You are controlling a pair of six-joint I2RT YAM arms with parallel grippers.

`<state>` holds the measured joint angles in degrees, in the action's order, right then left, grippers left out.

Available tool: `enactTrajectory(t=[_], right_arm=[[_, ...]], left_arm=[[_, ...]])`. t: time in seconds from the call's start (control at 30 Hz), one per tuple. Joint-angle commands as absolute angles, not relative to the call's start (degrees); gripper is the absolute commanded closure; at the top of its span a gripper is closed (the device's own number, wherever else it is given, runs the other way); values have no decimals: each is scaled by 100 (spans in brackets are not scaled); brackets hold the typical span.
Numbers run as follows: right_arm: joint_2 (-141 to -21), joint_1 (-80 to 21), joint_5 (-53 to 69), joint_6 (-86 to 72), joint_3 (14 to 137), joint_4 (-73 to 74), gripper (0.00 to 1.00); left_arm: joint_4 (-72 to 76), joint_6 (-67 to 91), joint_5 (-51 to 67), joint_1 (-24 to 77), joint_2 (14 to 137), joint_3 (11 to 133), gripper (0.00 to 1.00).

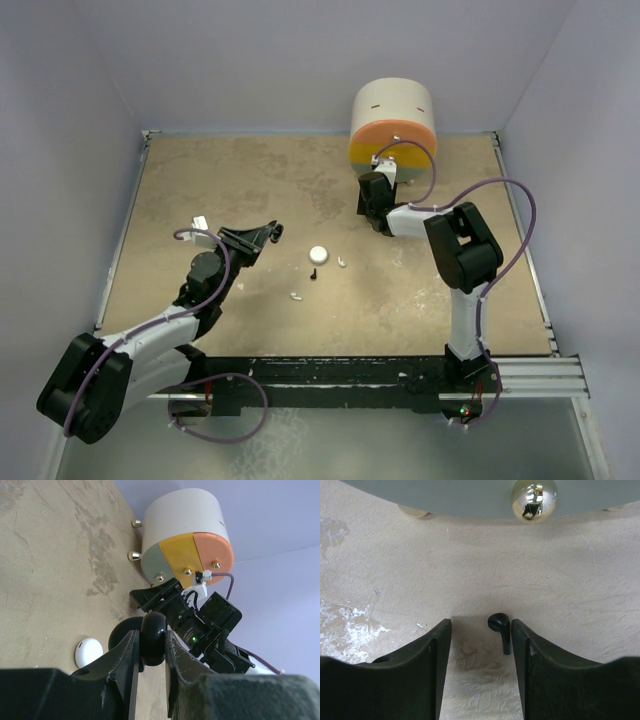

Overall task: Insert the wireless bluetooth earbuds into the charging case
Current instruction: Pick up the earbud from the center of the board.

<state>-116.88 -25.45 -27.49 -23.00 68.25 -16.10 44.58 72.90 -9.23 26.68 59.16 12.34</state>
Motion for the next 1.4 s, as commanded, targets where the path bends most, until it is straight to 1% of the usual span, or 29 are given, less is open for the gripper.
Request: enactTrajectory(t=[0.0,0.07,0.37,0.87,1.17,1.37], right_arm=[[-11878,-2558,-2814,-2261,6869,-1101,48],[-11874,-2573,-2746,-2235,6858,-1128,50],[-11853,-2610,-2619,-2401,6806,-1104,48],[-11883,-2603,-2689,-2449,6873,-1033,49],[-11959,-2545,-2782,-2578,6972,-947,52],[-12005,-2501,-2771,-2641,7053,-864,53]], left_arm=[[4679,7286,-995,2647,5794,1204,100],[4666,7278,-1000,2647,5784,1198,100],[4663,7277,-999,2646,5778,1204,100],[4591,7266,-1024,2641,5678,1175,100],[4551,7252,-1031,2628,5625,1171,100],[4534,7245,-1028,2622,5610,1176,100]])
